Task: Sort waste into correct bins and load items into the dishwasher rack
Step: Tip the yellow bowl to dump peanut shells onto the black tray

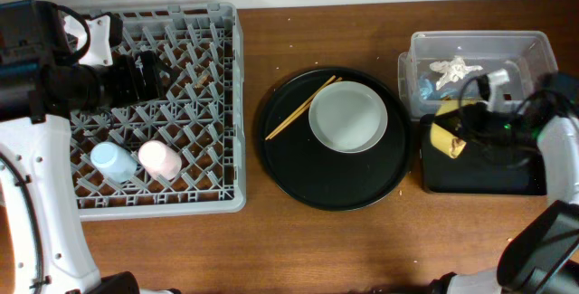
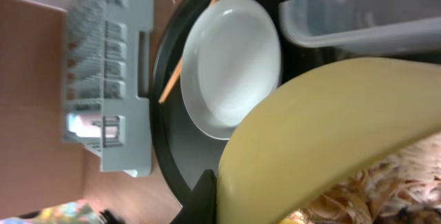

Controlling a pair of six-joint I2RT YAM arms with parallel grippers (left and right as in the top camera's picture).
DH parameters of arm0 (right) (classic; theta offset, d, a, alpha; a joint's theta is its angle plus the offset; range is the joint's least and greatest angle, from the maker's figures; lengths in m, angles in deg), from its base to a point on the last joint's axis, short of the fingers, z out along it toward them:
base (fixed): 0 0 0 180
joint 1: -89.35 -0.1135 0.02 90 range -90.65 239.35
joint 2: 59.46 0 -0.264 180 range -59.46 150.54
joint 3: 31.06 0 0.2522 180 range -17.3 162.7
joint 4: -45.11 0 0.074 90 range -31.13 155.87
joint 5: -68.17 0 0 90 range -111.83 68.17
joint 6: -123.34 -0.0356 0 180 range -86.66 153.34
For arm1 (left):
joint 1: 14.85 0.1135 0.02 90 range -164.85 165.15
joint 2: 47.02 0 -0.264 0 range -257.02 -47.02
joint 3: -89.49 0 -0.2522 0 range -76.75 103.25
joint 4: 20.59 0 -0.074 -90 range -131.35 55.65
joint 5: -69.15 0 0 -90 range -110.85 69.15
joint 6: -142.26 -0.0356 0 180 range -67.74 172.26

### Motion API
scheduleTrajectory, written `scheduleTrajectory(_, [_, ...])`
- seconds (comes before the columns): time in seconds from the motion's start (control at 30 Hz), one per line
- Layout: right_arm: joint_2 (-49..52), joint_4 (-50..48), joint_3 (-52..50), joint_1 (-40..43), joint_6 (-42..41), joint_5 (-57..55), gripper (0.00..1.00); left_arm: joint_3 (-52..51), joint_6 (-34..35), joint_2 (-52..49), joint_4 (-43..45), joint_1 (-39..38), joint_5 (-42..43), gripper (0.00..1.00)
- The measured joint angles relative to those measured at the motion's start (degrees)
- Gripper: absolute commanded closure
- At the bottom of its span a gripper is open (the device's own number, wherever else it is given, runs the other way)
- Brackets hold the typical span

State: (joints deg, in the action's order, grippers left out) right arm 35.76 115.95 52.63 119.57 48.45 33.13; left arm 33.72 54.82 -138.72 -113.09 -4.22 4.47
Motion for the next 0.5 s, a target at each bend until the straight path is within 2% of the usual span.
scheduleTrajectory(0.27, [3.7,-11.6,-9.6,12.4,4.5,13.7,0.96,0.0,0.0,0.0,0.0,0.0,0.0,0.01])
scheduleTrajectory(0.5, [3.7,-10.1,-10.7,16.6,9.2,23.8,0.96,0.0,0.0,0.0,0.0,0.0,0.0,0.01])
